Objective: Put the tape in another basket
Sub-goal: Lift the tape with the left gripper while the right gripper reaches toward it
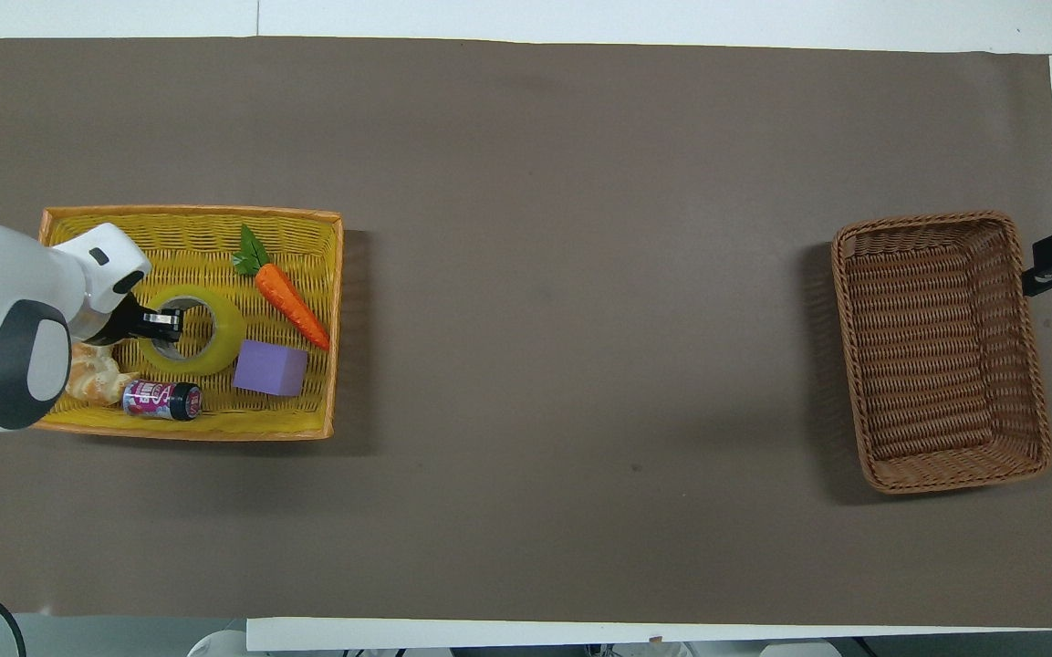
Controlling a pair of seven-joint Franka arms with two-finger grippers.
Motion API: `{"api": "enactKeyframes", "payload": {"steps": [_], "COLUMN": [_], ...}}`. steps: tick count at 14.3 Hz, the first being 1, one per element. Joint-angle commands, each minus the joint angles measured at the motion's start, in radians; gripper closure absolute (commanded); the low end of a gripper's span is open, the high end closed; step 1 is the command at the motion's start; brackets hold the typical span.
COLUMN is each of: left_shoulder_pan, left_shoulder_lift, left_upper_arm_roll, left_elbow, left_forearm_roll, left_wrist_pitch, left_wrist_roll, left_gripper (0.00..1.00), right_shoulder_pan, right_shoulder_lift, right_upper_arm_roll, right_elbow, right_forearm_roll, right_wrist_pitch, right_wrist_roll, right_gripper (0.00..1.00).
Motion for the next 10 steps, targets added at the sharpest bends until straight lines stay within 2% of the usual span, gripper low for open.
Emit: {"api": "enactKeyframes", "payload": {"steps": [1,2,4,6,8,10], "left_shoulder_pan": [-0.015,-0.023,-0.101,-0.184,-0.265,-0.339], "left_shoulder_lift": [0.063,0.068,0.071,0.071,0.068,0.065], "left_upper_arm_roll": [0.007,0.005,0.008,0.005,0.004,0.005], "left_elbow": [0.239,0.264,0.273,0.275,0.273,0.273], "left_forearm_roll": [-0.014,-0.052,-0.170,-0.207,-0.230,-0.326], "left_wrist_pitch": [-0.190,-0.199,-0.183,-0.147,-0.149,-0.143], "left_wrist_roll": [0.008,-0.001,-0.055,-0.145,-0.147,-0.155], "left_gripper": [1.00,1.00,1.00,1.00,1.00,1.00], "right_shoulder_pan": [-0.008,-0.008,-0.008,-0.008,-0.008,-0.008], "right_shoulder_lift": [-0.015,-0.015,-0.015,-0.015,-0.015,-0.015], "right_upper_arm_roll": [0.004,0.004,0.004,0.004,0.004,0.004], "right_elbow": [-0.013,-0.013,-0.013,-0.013,-0.013,-0.013], "right_forearm_roll": [0.014,0.014,0.014,0.014,0.014,0.014], "right_wrist_pitch": [-0.007,-0.007,-0.007,-0.007,-0.007,-0.007], "right_wrist_roll": [-0.010,-0.010,-0.010,-0.010,-0.010,-0.008], "right_gripper": [0.01,0.01,0.01,0.01,0.01,0.01]}}
